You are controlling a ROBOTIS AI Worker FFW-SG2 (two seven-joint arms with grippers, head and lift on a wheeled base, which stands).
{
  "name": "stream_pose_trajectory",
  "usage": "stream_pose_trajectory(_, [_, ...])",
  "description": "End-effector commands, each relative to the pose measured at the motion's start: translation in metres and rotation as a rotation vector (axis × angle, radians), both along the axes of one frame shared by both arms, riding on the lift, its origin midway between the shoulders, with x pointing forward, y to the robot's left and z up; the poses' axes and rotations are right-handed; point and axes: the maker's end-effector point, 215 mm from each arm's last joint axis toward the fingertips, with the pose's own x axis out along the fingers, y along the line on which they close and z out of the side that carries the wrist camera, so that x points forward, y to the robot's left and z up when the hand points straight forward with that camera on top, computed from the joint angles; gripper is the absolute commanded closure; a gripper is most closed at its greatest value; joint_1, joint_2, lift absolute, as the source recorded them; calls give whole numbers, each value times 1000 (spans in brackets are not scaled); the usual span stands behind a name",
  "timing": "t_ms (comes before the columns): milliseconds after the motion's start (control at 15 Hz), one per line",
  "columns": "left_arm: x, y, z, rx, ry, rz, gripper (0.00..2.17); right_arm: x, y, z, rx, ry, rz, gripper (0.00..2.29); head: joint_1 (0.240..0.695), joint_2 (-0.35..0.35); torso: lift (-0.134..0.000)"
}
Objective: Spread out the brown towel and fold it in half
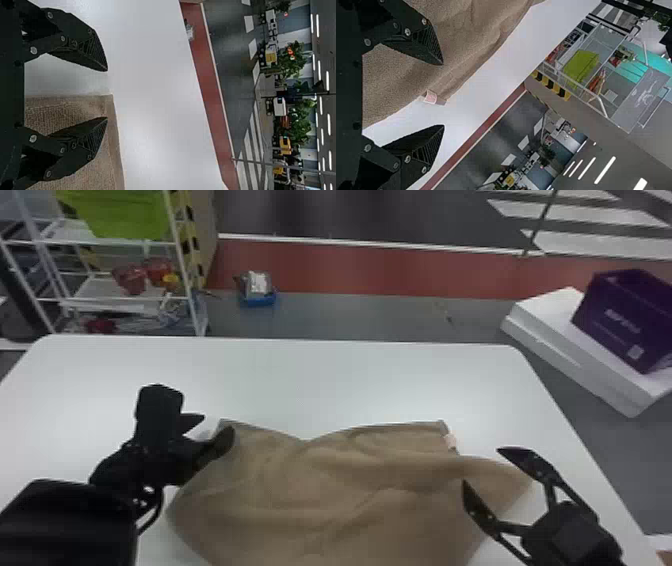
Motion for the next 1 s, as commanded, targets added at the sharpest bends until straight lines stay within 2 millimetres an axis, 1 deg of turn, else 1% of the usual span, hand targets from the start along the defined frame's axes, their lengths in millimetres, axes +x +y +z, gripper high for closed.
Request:
stream_pose_trajectory(0, [8, -2, 5, -4, -9, -3, 545, 1, -2, -1, -6, 1, -1, 380, 695, -111, -123])
stream_pose_trajectory(200, [14, -8, 0, -2, 5, -11, 545, 3, -9, -5, -15, 6, -9, 380, 695, -115, -123])
stream_pose_trajectory(267, [14, -8, -6, 3, 19, -12, 545, 3, -10, -5, -16, 6, -10, 380, 695, -119, -123])
stream_pose_trajectory(467, [11, -8, -15, 17, 45, -16, 549, 5, -13, -5, -19, 3, -12, 380, 695, -131, -123])
stream_pose_trajectory(533, [8, -7, -19, 19, 64, -11, 691, 6, -14, -6, -19, 4, -12, 380, 695, -133, -123])
stream_pose_trajectory(667, [4, -8, -24, 18, 81, -10, 1150, 8, -14, -6, -17, 0, -12, 380, 695, -134, -123])
stream_pose_trajectory(733, [-1, -8, -27, 17, 87, -10, 1511, 10, -14, -5, -17, -3, -12, 380, 695, -134, -123])
stream_pose_trajectory(800, [-5, -6, -25, 14, 83, -5, 1622, 11, -14, -6, -13, -3, -13, 380, 695, -134, -123])
stream_pose_trajectory(933, [-6, -2, -7, 2, 47, 5, 1622, 13, -14, -2, -14, -25, -19, 380, 695, -135, -123])
